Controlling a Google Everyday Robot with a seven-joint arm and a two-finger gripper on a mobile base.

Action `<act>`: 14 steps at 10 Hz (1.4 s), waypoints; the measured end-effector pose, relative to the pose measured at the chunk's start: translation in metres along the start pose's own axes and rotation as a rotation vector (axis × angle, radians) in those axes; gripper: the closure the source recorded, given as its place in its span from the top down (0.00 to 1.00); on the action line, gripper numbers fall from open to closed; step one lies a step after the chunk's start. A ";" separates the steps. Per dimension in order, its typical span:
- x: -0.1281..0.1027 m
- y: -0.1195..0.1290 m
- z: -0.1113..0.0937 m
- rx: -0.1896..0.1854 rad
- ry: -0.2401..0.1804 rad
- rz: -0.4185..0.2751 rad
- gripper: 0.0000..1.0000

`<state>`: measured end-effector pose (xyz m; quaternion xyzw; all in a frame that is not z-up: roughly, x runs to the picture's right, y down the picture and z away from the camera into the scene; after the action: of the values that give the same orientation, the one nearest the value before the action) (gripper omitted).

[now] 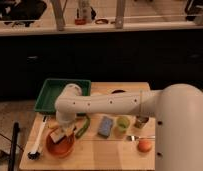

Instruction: Wipe red bowl with eraser

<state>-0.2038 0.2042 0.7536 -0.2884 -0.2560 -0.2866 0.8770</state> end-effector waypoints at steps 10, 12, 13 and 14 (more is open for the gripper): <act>-0.063 0.032 0.023 -0.119 -0.111 -0.157 0.00; -0.060 0.045 0.011 -0.116 -0.103 -0.148 0.00; -0.054 0.049 0.005 -0.111 -0.096 -0.136 0.00; -0.045 0.051 -0.003 -0.102 -0.085 -0.116 0.00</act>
<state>-0.2014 0.2523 0.7060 -0.3293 -0.2944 -0.3372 0.8314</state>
